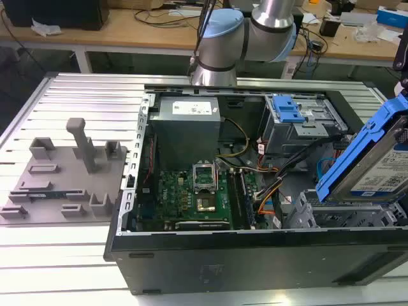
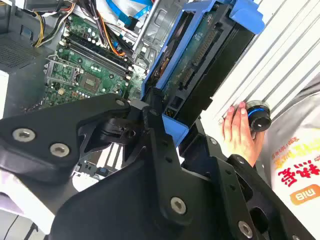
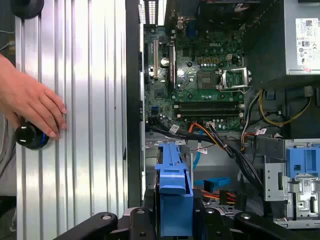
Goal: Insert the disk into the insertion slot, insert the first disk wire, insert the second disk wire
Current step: 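Insert the disk into the insertion slot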
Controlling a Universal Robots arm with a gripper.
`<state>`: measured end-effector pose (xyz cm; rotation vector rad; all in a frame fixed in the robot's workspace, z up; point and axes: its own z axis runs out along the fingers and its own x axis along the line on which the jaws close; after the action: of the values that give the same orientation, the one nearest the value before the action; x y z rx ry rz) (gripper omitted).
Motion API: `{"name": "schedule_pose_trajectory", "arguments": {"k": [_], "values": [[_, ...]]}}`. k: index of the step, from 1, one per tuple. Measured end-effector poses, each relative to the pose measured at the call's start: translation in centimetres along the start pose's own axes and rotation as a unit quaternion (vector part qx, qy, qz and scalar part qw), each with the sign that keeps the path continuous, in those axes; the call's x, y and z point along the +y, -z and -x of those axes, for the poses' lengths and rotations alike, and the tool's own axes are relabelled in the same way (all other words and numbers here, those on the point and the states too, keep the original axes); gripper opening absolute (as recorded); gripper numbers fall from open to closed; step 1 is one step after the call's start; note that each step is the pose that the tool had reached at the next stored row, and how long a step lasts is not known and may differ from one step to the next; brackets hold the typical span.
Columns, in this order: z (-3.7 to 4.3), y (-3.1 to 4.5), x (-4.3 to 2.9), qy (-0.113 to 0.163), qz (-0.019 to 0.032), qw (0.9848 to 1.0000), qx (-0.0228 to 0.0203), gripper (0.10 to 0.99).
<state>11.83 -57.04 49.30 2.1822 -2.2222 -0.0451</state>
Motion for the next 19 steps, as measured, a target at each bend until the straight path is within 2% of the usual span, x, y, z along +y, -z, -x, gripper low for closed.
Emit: {"name": "schedule_pose_trajectory", "arguments": {"k": [14, 15, 18, 19], "values": [[0.00, 0.00, 0.00, 0.000, 0.0000, 1.0000, -0.0003, 0.365], [-0.04, -0.01, 0.00, 0.000, 0.0000, 1.0000, -0.0033, 0.365], [-0.21, 0.00, -0.01, 0.001, 0.0001, 0.9998, -0.0178, 0.365], [-0.35, 0.00, -0.01, 0.002, 0.0002, 0.9996, -0.0267, 0.365]]}}
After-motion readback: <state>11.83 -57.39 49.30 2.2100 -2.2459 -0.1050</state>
